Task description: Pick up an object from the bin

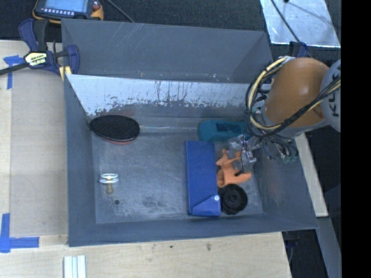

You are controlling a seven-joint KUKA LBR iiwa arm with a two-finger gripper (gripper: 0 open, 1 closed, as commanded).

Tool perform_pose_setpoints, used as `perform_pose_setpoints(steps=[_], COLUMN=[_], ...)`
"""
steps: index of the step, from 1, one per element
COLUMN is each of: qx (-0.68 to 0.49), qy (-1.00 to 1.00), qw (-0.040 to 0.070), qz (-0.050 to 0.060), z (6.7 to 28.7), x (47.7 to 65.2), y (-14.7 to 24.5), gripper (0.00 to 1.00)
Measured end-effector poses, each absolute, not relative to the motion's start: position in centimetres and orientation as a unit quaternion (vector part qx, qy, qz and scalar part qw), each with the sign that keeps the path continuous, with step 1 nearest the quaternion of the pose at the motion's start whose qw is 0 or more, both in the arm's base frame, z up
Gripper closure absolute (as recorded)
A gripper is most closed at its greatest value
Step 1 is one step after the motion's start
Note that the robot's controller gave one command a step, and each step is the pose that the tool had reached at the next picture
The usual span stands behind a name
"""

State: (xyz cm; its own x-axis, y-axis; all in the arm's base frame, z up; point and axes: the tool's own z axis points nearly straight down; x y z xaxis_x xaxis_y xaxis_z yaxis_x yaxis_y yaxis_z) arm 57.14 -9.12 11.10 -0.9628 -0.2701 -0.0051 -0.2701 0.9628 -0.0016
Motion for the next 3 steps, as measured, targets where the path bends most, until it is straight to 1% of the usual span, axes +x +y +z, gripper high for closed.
perform_pose_setpoints(steps=[1,2,3], qx=[-0.138,-0.146,-0.148], qy=[0.990,0.989,0.989], qw=[-0.001,0.006,-0.005], qz=[0.000,-0.001,0.002], z=[16.6,13.3,14.8], x=[57.0,56.8,56.9], y=[-7.0,-7.1,-7.5], gripper=[1.00,1.00,1.00])
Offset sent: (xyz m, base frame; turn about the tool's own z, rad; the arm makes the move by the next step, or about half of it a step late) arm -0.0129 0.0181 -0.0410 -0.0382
